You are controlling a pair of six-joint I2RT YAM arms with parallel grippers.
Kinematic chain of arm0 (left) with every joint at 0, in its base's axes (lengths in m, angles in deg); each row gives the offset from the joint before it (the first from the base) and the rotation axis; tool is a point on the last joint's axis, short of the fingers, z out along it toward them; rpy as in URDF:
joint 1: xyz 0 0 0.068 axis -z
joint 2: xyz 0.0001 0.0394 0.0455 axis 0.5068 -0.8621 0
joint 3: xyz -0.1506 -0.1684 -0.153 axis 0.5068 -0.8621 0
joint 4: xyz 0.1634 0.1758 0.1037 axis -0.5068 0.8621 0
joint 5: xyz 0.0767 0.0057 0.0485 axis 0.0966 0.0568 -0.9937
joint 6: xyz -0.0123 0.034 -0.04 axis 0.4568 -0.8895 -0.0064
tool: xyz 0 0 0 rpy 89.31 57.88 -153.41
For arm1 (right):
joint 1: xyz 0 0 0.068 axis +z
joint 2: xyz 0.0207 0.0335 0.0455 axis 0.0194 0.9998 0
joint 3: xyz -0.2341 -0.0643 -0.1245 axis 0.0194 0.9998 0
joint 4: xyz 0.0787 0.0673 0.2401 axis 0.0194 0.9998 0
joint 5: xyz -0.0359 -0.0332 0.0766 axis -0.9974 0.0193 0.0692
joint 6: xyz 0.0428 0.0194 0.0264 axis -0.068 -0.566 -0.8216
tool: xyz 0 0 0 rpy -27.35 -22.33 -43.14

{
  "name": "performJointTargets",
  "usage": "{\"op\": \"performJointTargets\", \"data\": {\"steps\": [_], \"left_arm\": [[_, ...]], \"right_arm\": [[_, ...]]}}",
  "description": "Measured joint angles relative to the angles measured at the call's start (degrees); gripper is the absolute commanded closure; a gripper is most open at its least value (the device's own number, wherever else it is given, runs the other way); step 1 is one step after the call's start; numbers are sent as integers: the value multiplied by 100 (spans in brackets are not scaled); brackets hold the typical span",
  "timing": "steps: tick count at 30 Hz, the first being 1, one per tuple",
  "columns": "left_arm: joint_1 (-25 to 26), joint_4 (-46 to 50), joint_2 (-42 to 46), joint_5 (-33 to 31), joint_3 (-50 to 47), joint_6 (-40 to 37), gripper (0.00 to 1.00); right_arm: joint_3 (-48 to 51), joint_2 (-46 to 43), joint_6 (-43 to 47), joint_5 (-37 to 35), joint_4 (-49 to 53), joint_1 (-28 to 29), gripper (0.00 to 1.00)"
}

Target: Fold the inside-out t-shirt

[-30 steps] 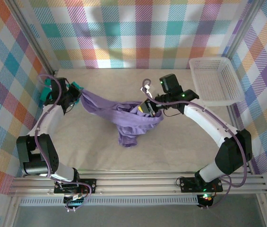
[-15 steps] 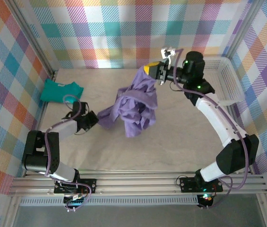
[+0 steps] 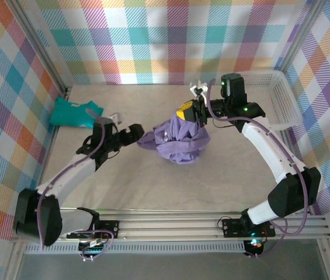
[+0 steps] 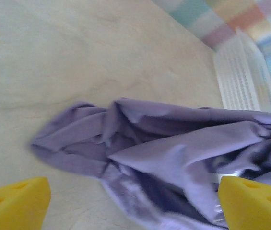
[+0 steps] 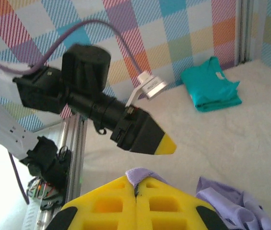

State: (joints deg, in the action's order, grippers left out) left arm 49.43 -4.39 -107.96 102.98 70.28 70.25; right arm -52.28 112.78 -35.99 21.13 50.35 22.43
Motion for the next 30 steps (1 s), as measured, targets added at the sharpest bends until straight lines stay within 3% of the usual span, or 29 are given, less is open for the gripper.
{"op": "performJointTargets", "data": {"steps": [2,4,6,8,9,12,14,18,21,27,30], "left_arm": [[308,31,-535,136,420,-210,10],[568,68,-1123,264,822,-365,23],[717,63,-1753,481,1211,-448,51],[791,15,-2345,730,1526,-407,90],[798,2,-2614,822,1650,-350,100],[649,9,-2966,907,1759,0,100],[295,-258,-2892,918,1572,435,100],[-769,-846,-2144,549,616,1327,100],[-898,-1088,-1296,184,-116,1611,99],[-181,-798,-494,-654,-833,1182,53],[321,-372,-444,-1209,-968,730,41]], "right_arm": [[35,0,138,26,168,-9,100],[37,0,223,59,251,-15,100],[37,0,262,92,262,-15,100],[35,0,273,92,269,-15,100],[24,-7,269,57,271,-15,100],[4,-181,24,-149,173,-76,100],[175,-570,-411,-295,-339,-225,100],[752,-1777,-1434,-678,-1740,-570,100],[933,-2179,-1757,-892,-2293,-551,100],[1958,-1945,-1687,-1344,-2345,-522,100],[2426,-1530,-1399,-1497,-1893,-522,100]]}}
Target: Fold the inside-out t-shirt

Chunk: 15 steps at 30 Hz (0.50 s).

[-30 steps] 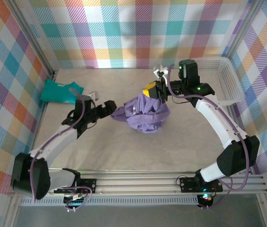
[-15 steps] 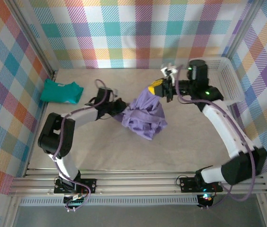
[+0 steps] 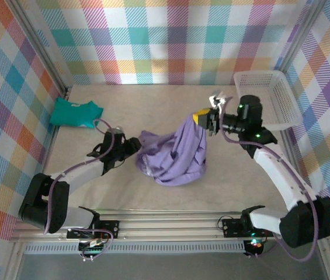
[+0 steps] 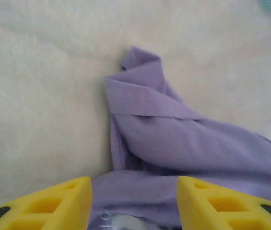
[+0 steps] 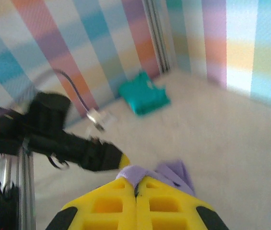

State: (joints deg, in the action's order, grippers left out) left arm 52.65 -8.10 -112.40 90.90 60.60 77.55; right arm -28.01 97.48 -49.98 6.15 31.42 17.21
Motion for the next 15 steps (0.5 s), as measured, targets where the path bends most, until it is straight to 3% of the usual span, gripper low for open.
{"op": "performJointTargets", "data": {"steps": [3,5,8,15], "left_arm": [[437,284,361,-382,-291,-389,26],[658,380,590,-407,-330,-612,22],[828,455,472,-48,31,-861,23],[1239,1189,-1200,973,2133,-1519,36]], "right_arm": [[431,83,310,-105,420,-2,100],[662,-9,411,-109,487,0,100],[929,-262,402,-122,494,0,100],[1156,-868,315,-293,501,0,100]]}}
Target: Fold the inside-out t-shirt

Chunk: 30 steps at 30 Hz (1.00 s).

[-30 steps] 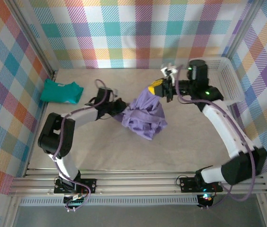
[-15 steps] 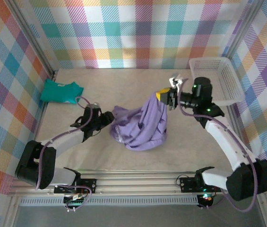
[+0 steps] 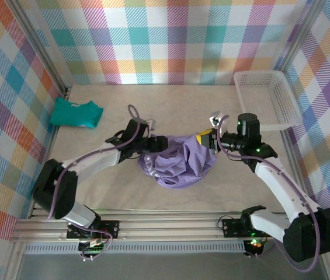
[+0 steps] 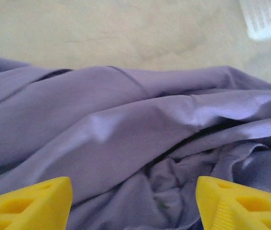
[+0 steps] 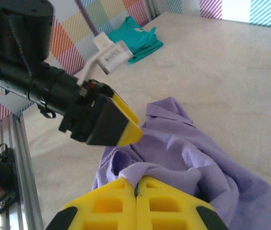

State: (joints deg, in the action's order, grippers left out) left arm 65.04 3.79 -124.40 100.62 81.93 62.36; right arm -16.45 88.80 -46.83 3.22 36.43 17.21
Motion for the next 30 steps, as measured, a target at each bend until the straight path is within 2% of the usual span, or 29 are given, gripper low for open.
{"op": "performJointTargets", "data": {"steps": [4,5,6,9,14,18,22,25,30], "left_arm": [[256,546,-439,369,214,-162,43],[289,684,-490,435,201,-166,48],[308,826,-525,501,177,-184,58],[317,1075,-531,577,136,-195,99],[57,1134,-138,603,127,-162,100],[-938,538,1237,623,87,321,100],[-2024,-326,2500,562,87,1010,100],[-2264,-391,2892,337,85,1202,100],[-2310,-164,2883,-179,-299,1237,100]], "right_arm": [[11,-181,-33,-267,50,0,100],[11,-195,-48,-319,59,0,100],[9,-199,-70,-378,63,0,100],[-7,-170,-173,-516,74,0,100],[-654,22,-195,-1023,382,-4,100],[-1716,-33,39,-1414,643,-131,100],[-2835,-127,402,-1480,793,-232,100],[-3370,-144,658,-1366,874,-232,100],[-3571,-35,898,-918,1023,-232,100]]}}
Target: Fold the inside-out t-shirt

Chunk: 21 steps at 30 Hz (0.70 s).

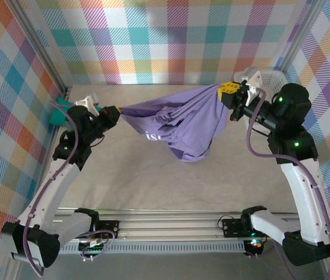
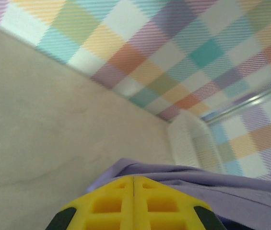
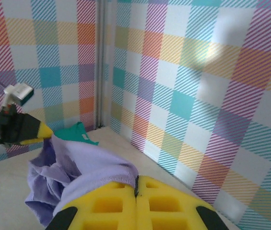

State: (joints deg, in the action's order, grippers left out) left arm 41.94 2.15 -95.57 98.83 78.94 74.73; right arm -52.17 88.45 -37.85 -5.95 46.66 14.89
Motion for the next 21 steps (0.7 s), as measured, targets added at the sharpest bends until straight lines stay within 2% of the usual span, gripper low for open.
{"op": "performJointTargets", "data": {"steps": [6,8,10,13,17,21], "left_arm": [[83,450,-813,-367,-577,-356,100],[190,531,-1078,-411,-697,-483,92],[354,627,-1176,-455,-850,-638,73],[673,745,-1064,-590,-999,-820,58],[1390,717,-415,-774,-1165,-1126,48],[2127,417,-151,-616,-1139,-1419,47]], "right_arm": [[107,658,48,737,243,9,100],[109,986,9,1062,262,13,100],[109,1322,-57,1318,271,42,100],[184,1606,-129,1515,267,127,100],[348,1725,-190,1650,267,254,100],[400,1775,-238,1696,260,321,100]]}}
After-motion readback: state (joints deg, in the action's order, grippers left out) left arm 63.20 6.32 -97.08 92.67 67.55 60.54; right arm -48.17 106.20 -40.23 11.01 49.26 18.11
